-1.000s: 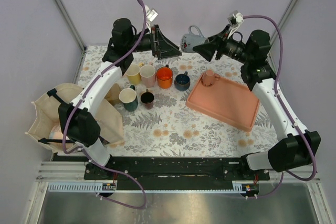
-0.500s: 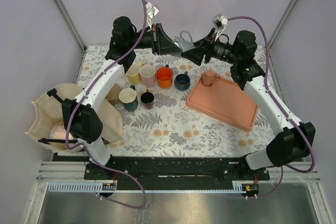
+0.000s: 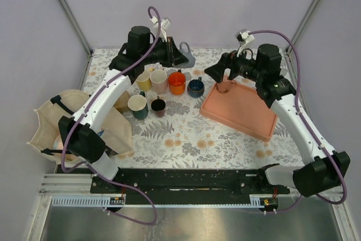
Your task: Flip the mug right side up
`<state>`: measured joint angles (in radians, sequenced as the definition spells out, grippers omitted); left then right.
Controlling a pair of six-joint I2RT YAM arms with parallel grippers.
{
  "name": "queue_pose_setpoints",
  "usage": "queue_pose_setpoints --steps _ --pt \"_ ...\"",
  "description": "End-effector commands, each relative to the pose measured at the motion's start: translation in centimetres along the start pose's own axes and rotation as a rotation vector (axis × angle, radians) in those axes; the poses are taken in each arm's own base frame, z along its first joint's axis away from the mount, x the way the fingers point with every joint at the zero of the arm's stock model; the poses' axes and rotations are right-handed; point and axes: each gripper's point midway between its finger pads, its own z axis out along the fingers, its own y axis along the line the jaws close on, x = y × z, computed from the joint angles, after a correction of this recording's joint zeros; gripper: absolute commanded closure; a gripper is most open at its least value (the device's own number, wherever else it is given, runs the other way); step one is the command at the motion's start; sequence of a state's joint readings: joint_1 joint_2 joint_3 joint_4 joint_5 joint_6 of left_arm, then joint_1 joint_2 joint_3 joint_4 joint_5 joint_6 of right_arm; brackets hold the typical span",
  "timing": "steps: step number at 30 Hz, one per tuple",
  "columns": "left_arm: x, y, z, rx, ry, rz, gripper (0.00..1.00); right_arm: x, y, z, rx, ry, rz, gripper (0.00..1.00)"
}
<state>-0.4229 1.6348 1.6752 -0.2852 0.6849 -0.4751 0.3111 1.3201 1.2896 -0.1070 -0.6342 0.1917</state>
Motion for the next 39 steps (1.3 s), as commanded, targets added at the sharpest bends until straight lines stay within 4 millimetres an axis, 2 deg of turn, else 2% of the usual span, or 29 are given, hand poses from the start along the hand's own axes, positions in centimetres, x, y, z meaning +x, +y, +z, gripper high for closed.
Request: queue_pose_setpoints --steps 1,4,8,13,16,24,32,39 --pt "3.4 5.8 -2.4 -0.488 0.044 -0.011 1.00 1.2 -3.7 -4.3 0.321 0.052 -0.012 0.00" --pt "7.0 7.4 -2.8 -0.620 0.097 -0.046 1.00 2.3 -4.8 -5.8 0.422 0.088 0.027 0.00" --pt "11.8 8.9 -3.3 -0.755 0.193 -0.105 1.00 4.2 -5.6 -6.5 0.479 0.132 0.078 0.01" --pt "16.1 10.7 -3.5 -0.843 0.297 -0.191 1.00 6.1 -6.7 -7.1 0.557 0.140 0.165 0.01" --pt "17.7 11.3 -3.2 -0.865 0.337 -0.217 1.00 6.5 -6.2 -7.2 0.545 0.141 0.177 0.00" --pt "19.5 11.2 -0.8 -0.852 0.398 -0.203 1.00 7.6 -6.2 -8.9 0.576 0.136 0.144 0.00" --pt "20.8 12.7 0.4 -0.938 0.421 -0.225 1.00 9.6 -6.2 -9.6 0.585 0.150 0.190 0.00" --pt "22.3 13.8 1.6 -0.955 0.448 -0.246 1.00 9.8 -6.3 -9.7 0.582 0.160 0.190 0.00"
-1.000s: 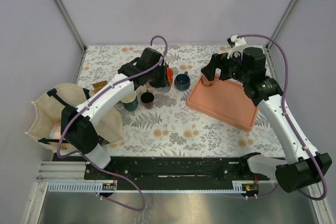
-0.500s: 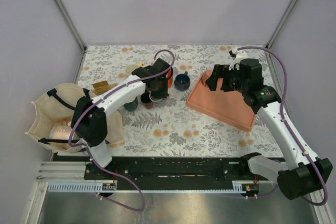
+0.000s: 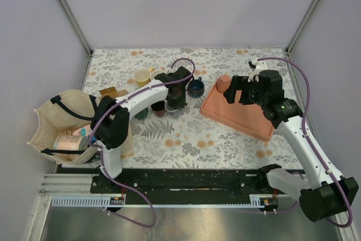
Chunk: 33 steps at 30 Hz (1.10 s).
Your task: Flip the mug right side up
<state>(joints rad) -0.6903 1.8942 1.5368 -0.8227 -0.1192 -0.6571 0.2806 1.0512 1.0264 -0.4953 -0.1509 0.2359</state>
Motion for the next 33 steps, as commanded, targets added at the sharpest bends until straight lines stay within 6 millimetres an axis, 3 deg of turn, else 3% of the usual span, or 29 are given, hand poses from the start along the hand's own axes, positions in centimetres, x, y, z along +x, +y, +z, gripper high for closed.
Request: queue_pose_setpoints --steps 1,15,21,27,33 --pt "-2.1 -1.5 -0.4 0.023 -0.063 -0.027 1.00 -1.1 0.2 -0.3 -0.006 -0.040 0.002 0.00" --pt "-2.1 -1.5 1.8 -0.022 -0.062 -0.013 1.00 -0.8 0.3 -0.1 -0.015 -0.004 -0.005 0.01" --pt "-1.7 -2.4 2.0 0.008 -0.049 -0.009 0.77 -0.7 -0.2 -0.4 0.008 0.000 -0.013 0.01" --pt "-2.8 -2.9 -0.4 0.036 -0.089 -0.019 0.62 -1.2 -0.1 -0.6 0.011 0.015 -0.030 0.01" --pt "-5.2 -4.4 -5.6 0.149 -0.198 -0.027 0.55 -2.3 -0.7 -0.5 0.046 0.042 -0.087 0.01"
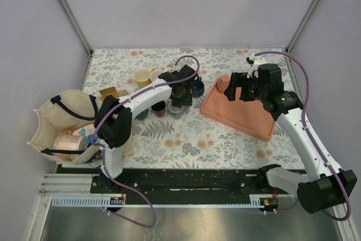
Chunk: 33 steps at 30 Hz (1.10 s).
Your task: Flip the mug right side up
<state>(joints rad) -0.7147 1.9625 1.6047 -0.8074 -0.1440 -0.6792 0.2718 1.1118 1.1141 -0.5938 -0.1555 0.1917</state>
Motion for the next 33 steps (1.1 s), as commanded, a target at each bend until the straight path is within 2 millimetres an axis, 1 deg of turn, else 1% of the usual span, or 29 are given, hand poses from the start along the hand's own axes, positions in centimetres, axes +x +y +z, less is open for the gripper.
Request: queue_pose_setpoints --steps 1,3,5,9,10,11,12,13,15,18,19,20,22,23,25,26,30,33 --pt "-5.1 -3.0 -8.3 0.180 -0.211 -0.010 0.54 -2.1 -0.6 -0.5 0.031 -0.016 -0.072 0.00" --pt "-6.3 -3.1 -10.3 0.212 -0.273 0.037 0.54 -1.8 -1.1 0.1 0.036 0.011 -0.119 0.00" --pt "-7.7 -3.1 -12.5 0.231 -0.345 0.088 0.52 -1.7 -1.2 0.5 0.014 0.046 -0.212 0.01" --pt "-9.5 -2.8 -15.4 0.321 -0.440 0.185 0.45 -0.4 -1.9 2.1 -0.027 0.146 -0.376 0.01" --pt "-9.3 -3.1 -15.9 0.396 -0.441 0.243 0.44 -0.3 -2.1 2.7 -0.043 0.163 -0.406 0.00" --pt "-8.7 -4.1 -17.0 0.520 -0.426 0.326 0.43 -0.4 -2.2 3.1 -0.057 0.169 -0.438 0.00" --pt "-8.4 -4.6 -18.4 0.613 -0.424 0.375 0.41 -0.6 -2.2 3.5 -0.078 0.175 -0.482 0.01" --pt "-8.3 -4.4 -19.4 0.644 -0.438 0.398 0.39 -0.5 -2.2 4.2 -0.105 0.188 -0.530 0.00" --pt "-8.2 -3.5 -20.8 0.660 -0.485 0.441 0.37 -1.7 -2.2 5.2 -0.124 0.182 -0.600 0.01" --pt "-8.0 -1.6 -21.7 0.637 -0.529 0.489 0.35 -2.6 -2.5 7.4 -0.154 0.212 -0.703 0.00" --pt "-7.8 -0.9 -22.1 0.630 -0.538 0.495 0.35 -3.3 -2.7 8.1 -0.149 0.214 -0.727 0.01" --pt "-7.7 -0.3 -22.6 0.627 -0.550 0.502 0.34 -3.6 -3.0 9.1 -0.147 0.225 -0.743 0.00" --pt "-7.7 0.9 -22.8 0.617 -0.554 0.490 0.34 -4.4 -3.5 10.8 -0.143 0.232 -0.764 0.00" --pt "-7.8 1.5 -22.8 0.611 -0.556 0.474 0.34 -4.2 -3.7 11.9 -0.149 0.252 -0.773 0.00" --pt "-8.1 2.4 -22.8 0.605 -0.556 0.440 0.34 -4.7 -4.2 13.7 -0.141 0.269 -0.776 0.00" --pt "-8.3 2.9 -22.7 0.600 -0.558 0.425 0.34 -4.5 -4.6 14.7 -0.142 0.287 -0.776 0.00" --pt "-8.8 3.8 -23.0 0.604 -0.574 0.395 0.34 -4.4 -5.2 17.3 -0.154 0.317 -0.787 0.00" --pt "-8.9 4.2 -23.0 0.609 -0.578 0.377 0.34 -3.5 -5.7 18.5 -0.152 0.355 -0.763 0.00"
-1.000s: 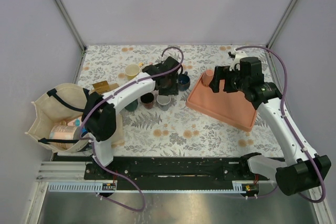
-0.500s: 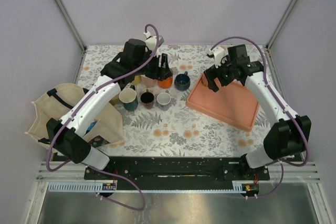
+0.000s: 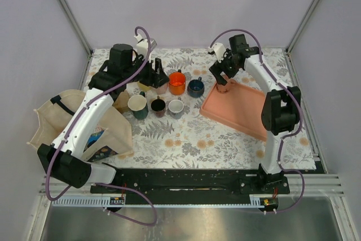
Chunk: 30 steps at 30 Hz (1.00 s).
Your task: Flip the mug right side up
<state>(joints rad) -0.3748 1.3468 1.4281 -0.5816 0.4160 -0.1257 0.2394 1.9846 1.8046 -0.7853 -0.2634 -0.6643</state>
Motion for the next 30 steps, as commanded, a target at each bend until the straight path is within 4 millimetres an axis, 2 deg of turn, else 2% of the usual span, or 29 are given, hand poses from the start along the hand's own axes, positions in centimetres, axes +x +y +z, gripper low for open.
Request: queue_pose_setpoints --steps 1,9,15,23,30 --pt "-1.5 -0.6 -1.1 0.043 -0.069 0.012 0.34 -0.1 -0.8 0.5 -0.008 0.021 -0.003 0.01" --pt "-1.8 0.4 -1.4 0.038 -0.089 -0.030 0.35 3.2 0.4 2.4 -0.046 0.123 0.041 0.05" --pt "-1.5 0.1 -0.8 0.069 -0.076 -0.068 0.36 4.2 0.3 3.1 -0.033 0.161 0.071 0.16" --pt "-1.4 0.0 -0.6 0.080 -0.074 -0.086 0.38 4.8 1.2 2.4 -0.044 0.196 0.143 0.37" --pt "-1.1 0.1 -0.3 0.081 -0.069 -0.092 0.38 6.2 4.9 0.1 -0.111 0.230 0.325 0.55"
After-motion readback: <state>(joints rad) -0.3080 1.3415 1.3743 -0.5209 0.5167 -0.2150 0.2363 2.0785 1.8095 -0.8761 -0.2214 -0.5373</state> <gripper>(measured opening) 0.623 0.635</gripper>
